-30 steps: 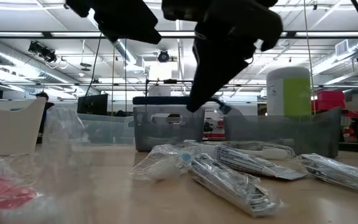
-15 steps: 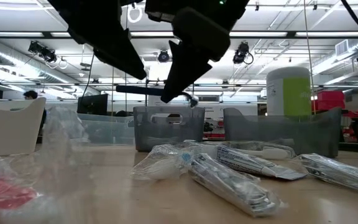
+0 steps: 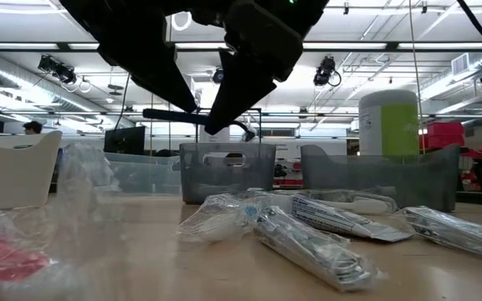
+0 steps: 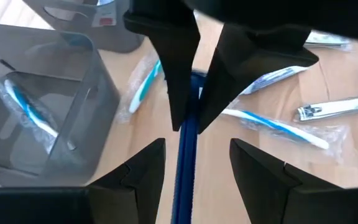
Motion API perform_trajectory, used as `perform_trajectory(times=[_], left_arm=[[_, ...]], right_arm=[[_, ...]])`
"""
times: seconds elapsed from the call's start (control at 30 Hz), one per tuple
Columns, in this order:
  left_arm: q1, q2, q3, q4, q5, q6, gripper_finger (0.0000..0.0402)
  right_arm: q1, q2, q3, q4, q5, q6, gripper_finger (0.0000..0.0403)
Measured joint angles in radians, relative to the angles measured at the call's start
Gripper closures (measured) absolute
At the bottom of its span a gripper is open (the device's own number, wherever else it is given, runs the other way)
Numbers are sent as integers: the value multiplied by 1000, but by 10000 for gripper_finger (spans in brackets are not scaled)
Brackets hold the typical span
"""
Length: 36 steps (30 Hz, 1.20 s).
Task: Pick & Place Travel size toiletries
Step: Put the blue razor into the white bin
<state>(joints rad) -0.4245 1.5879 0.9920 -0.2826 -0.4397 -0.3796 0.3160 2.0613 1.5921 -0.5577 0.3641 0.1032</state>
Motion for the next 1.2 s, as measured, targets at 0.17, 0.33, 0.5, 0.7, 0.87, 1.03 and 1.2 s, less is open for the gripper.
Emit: perform_trajectory(times=[0.17,0.33,0.5,0.7,0.87,1.03,1.2], left_arm=[[0,0,0,-17,1,20,215],[0,-2,1,-22,7,22,233],[0,-2,2,-58,42,18,260],[-1,-1,2,-68,47,16,273],[-1,0,2,-70,43,23,274],[-1,0,1,-71,41,20,275],[-1,0,1,-72,41,21,275]], right_arm=[[-1,0,0,2,0,-7,354],[-1,0,0,21,-1,-7,354],[-1,0,0,38,0,-7,354],[-1,0,0,46,-2,-7,354],[0,0,0,53,-1,-8,354],[0,0,0,55,0,-8,354],[1,0,0,68,0,-7,354]])
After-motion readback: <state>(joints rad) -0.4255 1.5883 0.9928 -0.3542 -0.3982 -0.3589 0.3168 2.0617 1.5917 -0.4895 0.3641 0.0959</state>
